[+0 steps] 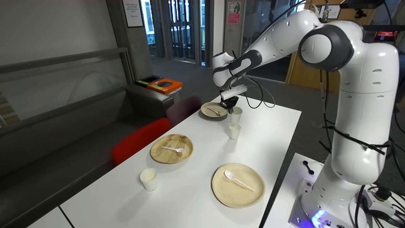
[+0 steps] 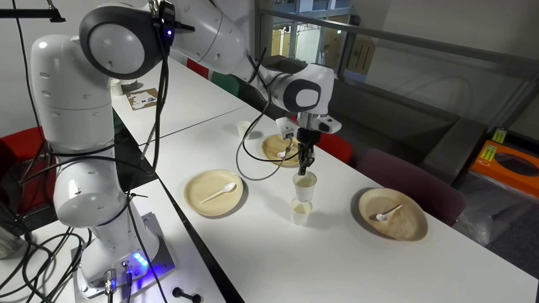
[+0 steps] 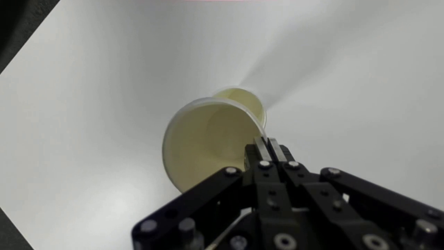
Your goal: Move the middle cup to the right, then put the right and left cups in the middle cup
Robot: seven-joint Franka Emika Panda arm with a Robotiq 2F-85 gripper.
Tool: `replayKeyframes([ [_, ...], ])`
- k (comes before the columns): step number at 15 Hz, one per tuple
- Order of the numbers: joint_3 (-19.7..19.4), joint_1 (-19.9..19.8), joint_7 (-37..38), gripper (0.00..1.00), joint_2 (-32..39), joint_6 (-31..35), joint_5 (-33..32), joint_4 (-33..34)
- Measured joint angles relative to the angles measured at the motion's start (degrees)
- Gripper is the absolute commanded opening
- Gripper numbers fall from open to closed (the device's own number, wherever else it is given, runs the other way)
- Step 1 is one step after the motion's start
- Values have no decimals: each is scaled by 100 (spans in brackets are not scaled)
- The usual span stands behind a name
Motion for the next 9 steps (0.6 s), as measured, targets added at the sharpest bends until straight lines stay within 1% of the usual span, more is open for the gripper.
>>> replayKeyframes([
  [5,-39,-2,51,1,493,0,0,373],
  [9,-97,-7,51,1,638,0,0,509],
])
